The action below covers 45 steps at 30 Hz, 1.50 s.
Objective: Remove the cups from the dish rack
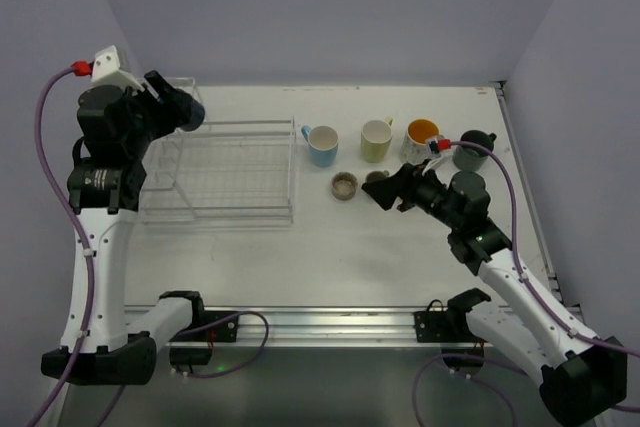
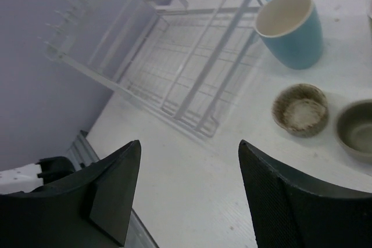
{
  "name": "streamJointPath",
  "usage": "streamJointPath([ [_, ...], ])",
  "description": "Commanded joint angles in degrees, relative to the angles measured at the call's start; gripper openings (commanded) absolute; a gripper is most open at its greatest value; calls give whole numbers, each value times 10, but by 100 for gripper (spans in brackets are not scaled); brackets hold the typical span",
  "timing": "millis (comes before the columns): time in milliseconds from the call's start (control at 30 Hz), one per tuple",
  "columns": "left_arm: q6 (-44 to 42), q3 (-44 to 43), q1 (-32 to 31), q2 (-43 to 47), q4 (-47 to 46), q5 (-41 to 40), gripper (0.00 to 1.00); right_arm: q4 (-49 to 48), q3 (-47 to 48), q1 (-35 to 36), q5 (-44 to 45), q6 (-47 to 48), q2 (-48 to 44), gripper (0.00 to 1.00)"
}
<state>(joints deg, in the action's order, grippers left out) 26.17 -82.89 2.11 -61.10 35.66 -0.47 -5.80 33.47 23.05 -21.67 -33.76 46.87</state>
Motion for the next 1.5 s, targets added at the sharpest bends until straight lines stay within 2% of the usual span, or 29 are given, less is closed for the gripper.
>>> streamJointPath([
  [0,68,50,-88,26,-116,133,13,-174,-20,37,-66,-77,-6,71],
  [133,154,156,-150,34,-227,224,13,-245,16,106,-72,-54,22,73],
  [300,221,246,-213,54,-382,242,13,-311,62,132,-74,-68,89,74],
  [467,272,311,-260,59,-487,239,13,-360,96,145,-85,-96,168,74],
  [733,280,349,-323,72,-541,183,13,-390,88,164,-78,-110,186,73],
  [967,291,364,-360,62,-579,174,13,-418,76,167,-62,-112,178,70],
  [1067,288,360,-386,52,-578,168,15,-424,79,166,-50,-108,179,65],
  [1100,283,357,-389,50,-577,166,16,-437,79,167,-50,-109,180,56],
  [1133,281,356,-393,49,-575,166,18,-442,77,166,-50,-112,182,52],
  [1167,278,355,-395,50,-567,164,26,-446,74,167,-47,-116,181,44],
  [1200,271,354,-395,53,-563,162,32,-453,65,167,-44,-118,180,27],
  [1233,266,353,-396,56,-559,156,39,-452,59,167,-40,-118,176,18],
  [1267,256,350,-396,63,-538,151,54,-450,53,167,-33,-117,169,11],
  [1333,221,336,-395,71,-490,131,68,-429,38,167,-19,-107,155,0],
  [1367,207,328,-395,79,-473,123,81,-390,36,167,-16,-98,140,0],
  [1467,144,311,-395,95,-390,86,100,-300,39,167,-2,-59,112,0],
])
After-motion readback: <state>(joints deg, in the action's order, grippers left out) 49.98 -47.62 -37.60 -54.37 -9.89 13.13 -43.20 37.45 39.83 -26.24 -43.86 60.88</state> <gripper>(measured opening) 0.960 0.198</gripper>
